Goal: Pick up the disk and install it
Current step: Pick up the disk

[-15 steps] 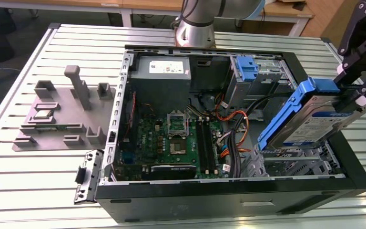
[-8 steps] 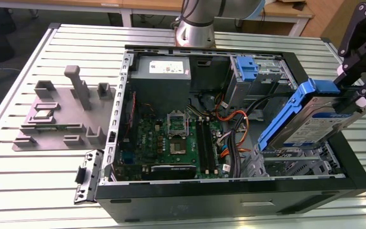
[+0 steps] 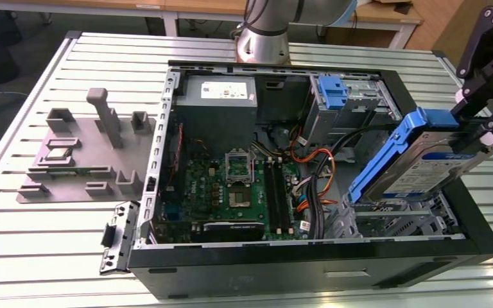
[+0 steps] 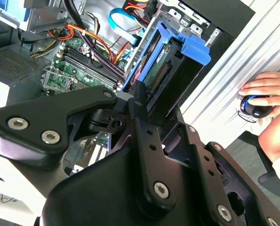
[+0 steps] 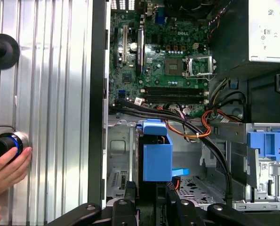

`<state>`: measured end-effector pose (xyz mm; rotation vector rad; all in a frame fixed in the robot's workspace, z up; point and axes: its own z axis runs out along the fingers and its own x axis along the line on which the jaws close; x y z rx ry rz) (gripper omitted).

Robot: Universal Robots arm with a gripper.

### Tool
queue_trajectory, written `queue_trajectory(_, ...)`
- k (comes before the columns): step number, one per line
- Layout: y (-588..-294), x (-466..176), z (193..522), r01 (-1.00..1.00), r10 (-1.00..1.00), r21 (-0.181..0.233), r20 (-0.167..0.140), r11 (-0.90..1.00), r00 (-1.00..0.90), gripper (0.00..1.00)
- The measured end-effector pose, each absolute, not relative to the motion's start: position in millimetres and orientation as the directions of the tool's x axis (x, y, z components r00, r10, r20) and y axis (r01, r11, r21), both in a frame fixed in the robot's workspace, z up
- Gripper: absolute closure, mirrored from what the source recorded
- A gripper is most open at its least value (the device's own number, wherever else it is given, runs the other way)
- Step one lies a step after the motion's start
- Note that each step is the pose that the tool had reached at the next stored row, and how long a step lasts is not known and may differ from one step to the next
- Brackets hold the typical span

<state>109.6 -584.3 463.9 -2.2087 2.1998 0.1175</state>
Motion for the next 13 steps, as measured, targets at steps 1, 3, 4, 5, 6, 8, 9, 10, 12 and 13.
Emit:
queue_trajectory(1,-584.5,109.8,462.9,-0.999,-0.998,0.037,-0.069,-0.005,0.003,0.65)
queue_trajectory(3,-586.0,110.3,460.8,-0.999,-0.998,0.037,-0.069,-0.005,0.003,0.65)
queue_trajectory(4,-586.1,110.4,460.1,-0.999,-0.998,0.037,-0.069,-0.005,0.003,0.65)
queue_trajectory(5,-586.1,110.4,459.6,-0.999,-0.998,0.037,-0.069,-0.005,0.003,0.65)
queue_trajectory(6,-586.1,110.6,459.1,-0.999,-0.998,0.037,-0.068,-0.005,0.003,0.65)
queue_trajectory(8,-586.4,112.4,458.2,-0.999,-0.998,0.037,-0.069,-0.005,0.002,0.65)
queue_trajectory(9,-586.4,112.4,463.0,-0.999,-0.998,0.037,-0.069,-0.005,0.002,0.65)
queue_trajectory(10,-586.3,112.4,467.6,-0.999,-0.998,0.037,-0.069,-0.005,0.002,0.65)
queue_trajectory(12,-586.3,112.4,476.7,-0.999,-0.998,0.037,-0.069,-0.004,0.001,0.65)
queue_trajectory(13,-586.2,112.4,481.4,-0.999,-0.998,0.037,-0.068,-0.004,0.001,0.65)
